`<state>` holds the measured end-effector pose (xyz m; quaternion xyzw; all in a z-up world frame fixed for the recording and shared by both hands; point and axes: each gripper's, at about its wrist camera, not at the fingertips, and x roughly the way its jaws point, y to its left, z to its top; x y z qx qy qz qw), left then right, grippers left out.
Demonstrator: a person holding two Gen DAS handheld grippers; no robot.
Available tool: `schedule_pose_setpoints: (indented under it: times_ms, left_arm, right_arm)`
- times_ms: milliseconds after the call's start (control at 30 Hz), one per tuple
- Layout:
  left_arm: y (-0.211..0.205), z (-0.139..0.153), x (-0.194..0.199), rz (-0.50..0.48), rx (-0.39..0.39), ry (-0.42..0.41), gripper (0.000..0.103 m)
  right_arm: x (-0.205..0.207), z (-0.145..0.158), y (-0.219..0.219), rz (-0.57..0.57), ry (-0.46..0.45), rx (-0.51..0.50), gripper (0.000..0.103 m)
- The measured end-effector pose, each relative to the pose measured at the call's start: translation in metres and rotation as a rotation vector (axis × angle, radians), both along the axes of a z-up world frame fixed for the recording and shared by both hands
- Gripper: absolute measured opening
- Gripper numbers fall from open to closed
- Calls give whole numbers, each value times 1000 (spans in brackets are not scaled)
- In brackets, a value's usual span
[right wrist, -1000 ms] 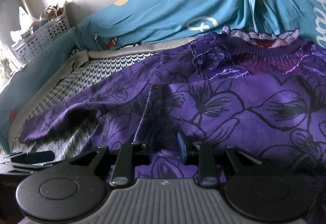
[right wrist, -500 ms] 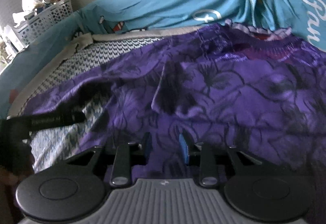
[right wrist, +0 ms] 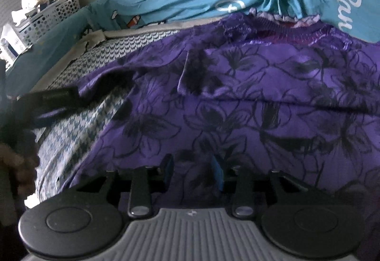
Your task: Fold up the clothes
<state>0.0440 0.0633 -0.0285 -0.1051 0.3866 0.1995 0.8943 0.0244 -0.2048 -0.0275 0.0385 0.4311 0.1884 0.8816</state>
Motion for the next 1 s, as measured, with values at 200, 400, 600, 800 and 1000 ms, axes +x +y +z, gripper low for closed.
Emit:
schedule_pose_setpoints:
  times_ms: [200, 400, 600, 800, 1000]
  left_arm:
    - [32, 3, -11, 89, -40, -6, 100]
    - [69, 4, -24, 181, -124, -15, 86]
    - [107, 5, -37, 291, -230, -54, 82]
    - [132, -4, -36, 331, -360, -96, 82]
    - [135, -6, -24, 319, -384, -139, 79]
  right_arm:
    - [-5, -4, -3, -22, 10, 11, 40]
    - [-5, -5, -1, -21, 10, 14, 44]
    - [-6, -6, 1, -8, 6, 5, 46]
    - [-4, -6, 2, -7, 14, 6, 50]
    - [-5, -7, 4, -3, 10, 0, 52]
